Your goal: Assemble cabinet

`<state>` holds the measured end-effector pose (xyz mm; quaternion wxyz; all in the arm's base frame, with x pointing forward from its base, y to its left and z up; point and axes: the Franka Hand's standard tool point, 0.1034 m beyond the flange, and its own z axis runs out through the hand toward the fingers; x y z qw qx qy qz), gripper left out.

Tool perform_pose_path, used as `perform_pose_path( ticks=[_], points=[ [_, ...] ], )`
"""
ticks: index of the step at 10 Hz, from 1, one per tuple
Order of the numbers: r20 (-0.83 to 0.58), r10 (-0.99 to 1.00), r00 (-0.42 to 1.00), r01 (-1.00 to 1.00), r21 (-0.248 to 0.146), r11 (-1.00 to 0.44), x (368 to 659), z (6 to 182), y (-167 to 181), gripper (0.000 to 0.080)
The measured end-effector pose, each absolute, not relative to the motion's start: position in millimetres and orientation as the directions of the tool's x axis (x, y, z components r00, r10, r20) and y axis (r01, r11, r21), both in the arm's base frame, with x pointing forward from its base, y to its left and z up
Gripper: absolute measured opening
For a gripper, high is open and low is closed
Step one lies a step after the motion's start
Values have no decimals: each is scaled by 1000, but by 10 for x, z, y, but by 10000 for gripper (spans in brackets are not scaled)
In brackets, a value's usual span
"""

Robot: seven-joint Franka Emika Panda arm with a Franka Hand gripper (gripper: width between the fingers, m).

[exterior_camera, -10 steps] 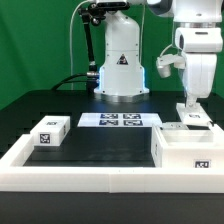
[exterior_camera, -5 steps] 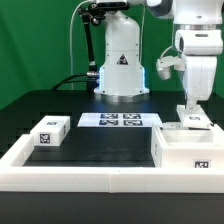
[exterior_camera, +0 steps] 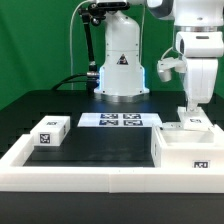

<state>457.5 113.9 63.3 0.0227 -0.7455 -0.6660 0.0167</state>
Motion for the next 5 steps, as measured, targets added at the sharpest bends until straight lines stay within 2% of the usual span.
perform_pose_path(
  ticks=[2,5],
  points=[
    [5,994,112,992,-56,-112,4576,631,1139,69],
    [25,995,98,994,-46,-97,4919,598,1107,70]
  ],
)
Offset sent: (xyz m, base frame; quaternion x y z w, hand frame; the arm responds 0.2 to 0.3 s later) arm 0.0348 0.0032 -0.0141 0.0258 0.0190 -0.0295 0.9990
